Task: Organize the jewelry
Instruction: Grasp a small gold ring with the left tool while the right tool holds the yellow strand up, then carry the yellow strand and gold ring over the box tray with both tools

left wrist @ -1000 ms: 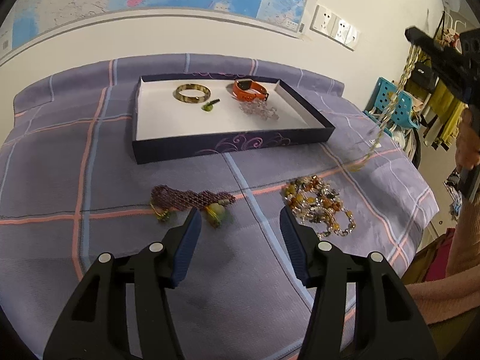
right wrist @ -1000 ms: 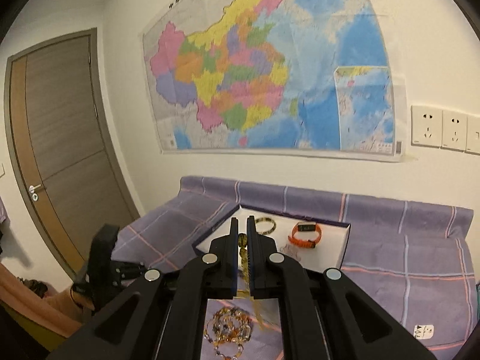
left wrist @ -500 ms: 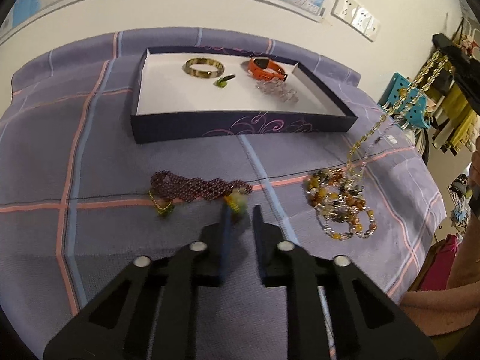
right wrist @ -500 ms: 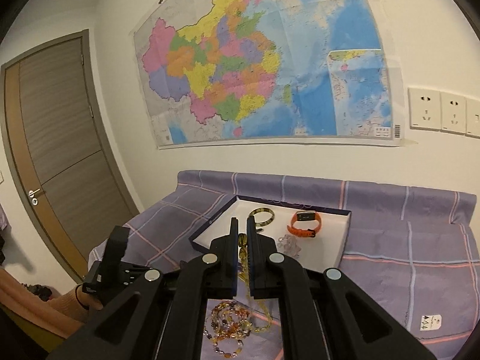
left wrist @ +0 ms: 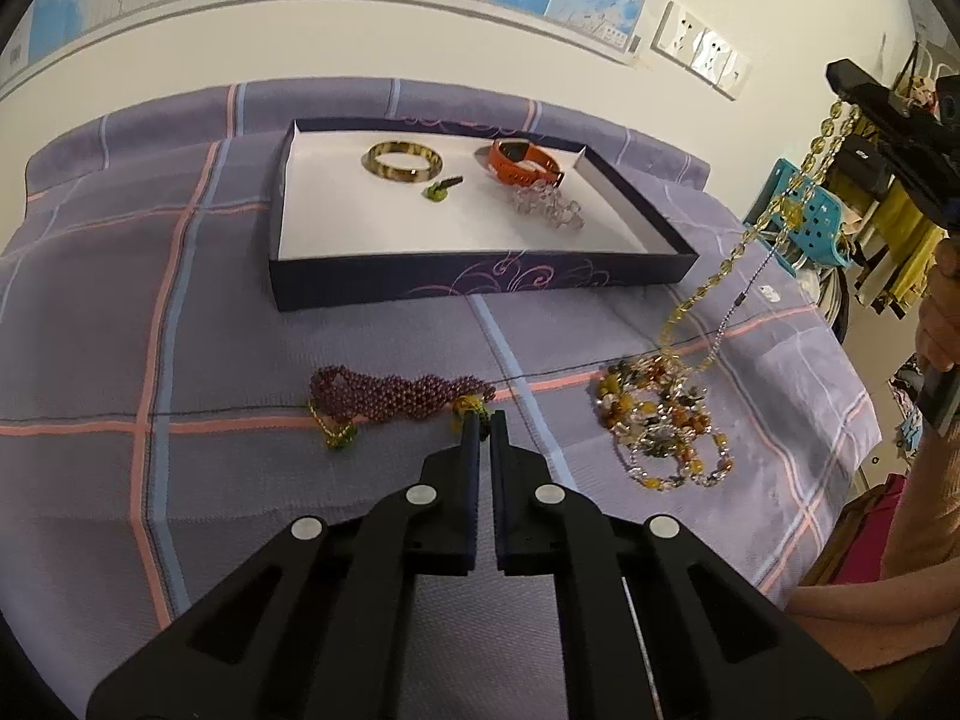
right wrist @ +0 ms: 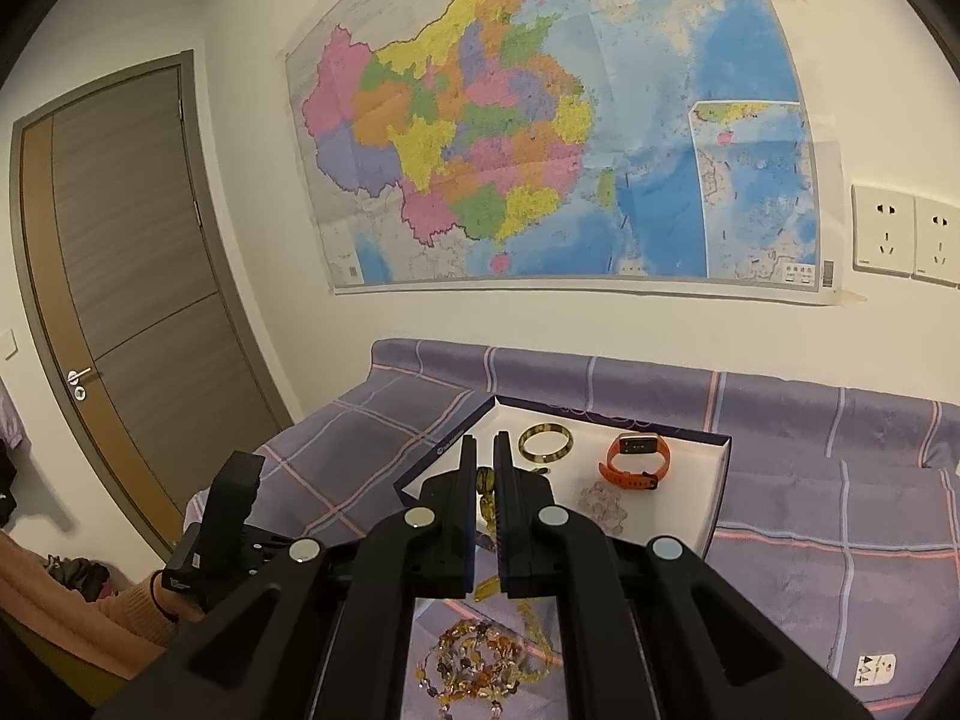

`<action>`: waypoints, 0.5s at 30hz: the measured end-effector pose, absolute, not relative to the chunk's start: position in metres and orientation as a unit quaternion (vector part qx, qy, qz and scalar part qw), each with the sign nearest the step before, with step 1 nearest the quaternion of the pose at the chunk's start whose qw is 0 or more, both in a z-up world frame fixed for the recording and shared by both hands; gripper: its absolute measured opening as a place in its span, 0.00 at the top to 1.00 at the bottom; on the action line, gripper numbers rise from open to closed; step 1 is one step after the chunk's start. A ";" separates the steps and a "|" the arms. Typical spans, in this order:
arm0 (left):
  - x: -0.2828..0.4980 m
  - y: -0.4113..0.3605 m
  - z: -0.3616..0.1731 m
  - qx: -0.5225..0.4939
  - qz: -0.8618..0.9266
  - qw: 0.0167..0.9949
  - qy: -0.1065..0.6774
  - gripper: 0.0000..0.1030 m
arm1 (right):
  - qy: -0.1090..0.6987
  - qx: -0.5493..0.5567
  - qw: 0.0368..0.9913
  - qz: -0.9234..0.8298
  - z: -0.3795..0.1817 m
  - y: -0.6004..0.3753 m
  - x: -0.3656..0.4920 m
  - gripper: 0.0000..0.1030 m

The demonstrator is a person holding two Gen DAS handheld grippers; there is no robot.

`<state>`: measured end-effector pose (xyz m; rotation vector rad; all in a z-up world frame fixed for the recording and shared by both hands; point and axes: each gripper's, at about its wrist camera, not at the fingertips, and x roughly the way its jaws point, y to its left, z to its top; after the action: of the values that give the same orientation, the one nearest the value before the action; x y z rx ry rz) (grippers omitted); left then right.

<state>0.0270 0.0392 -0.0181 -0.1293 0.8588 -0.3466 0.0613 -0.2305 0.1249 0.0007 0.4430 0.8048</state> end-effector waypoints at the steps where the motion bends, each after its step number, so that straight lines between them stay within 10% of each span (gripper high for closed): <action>1: 0.026 0.039 -0.016 -0.063 -0.170 0.893 0.412 0.96 | 0.212 0.001 0.897 0.389 0.126 -0.231 0.061 0.96; 15: 0.033 0.040 0.025 -0.049 -0.182 0.909 0.371 0.96 | 0.193 0.002 0.899 0.393 0.142 -0.225 0.071 0.96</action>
<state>0.0326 0.0397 0.0247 -0.1017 0.7649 -0.3754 0.0714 -0.2252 0.1421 0.0051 0.3998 0.8132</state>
